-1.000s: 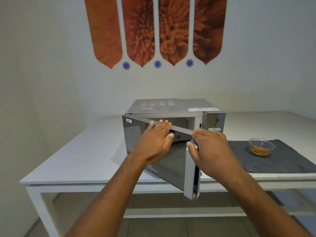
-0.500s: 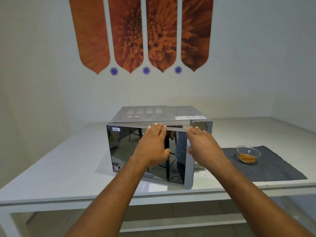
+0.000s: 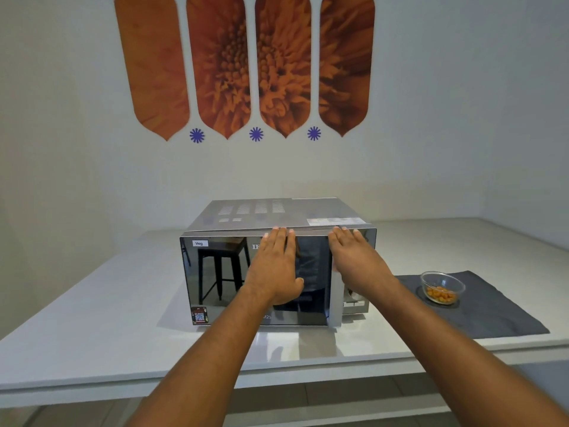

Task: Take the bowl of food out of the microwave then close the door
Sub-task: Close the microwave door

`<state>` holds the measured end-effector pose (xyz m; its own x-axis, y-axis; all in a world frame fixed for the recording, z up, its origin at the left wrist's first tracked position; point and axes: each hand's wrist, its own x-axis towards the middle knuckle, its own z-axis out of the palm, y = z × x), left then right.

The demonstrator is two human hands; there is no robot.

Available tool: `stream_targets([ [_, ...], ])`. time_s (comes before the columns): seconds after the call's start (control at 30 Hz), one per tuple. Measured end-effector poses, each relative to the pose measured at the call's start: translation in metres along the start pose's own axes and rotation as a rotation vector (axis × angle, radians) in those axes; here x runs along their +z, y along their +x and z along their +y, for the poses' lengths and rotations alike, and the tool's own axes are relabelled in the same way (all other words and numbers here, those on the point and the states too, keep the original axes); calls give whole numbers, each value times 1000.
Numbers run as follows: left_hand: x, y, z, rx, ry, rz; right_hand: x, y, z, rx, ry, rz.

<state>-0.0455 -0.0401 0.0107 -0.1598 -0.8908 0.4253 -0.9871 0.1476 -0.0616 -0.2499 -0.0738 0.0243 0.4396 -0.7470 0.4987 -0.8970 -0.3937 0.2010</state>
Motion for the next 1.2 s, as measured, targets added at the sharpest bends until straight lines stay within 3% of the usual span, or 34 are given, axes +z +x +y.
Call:
stream_targets([
  [1.2,18,25,-8,-5,33,-15,22,28,8,4,-99,-48],
])
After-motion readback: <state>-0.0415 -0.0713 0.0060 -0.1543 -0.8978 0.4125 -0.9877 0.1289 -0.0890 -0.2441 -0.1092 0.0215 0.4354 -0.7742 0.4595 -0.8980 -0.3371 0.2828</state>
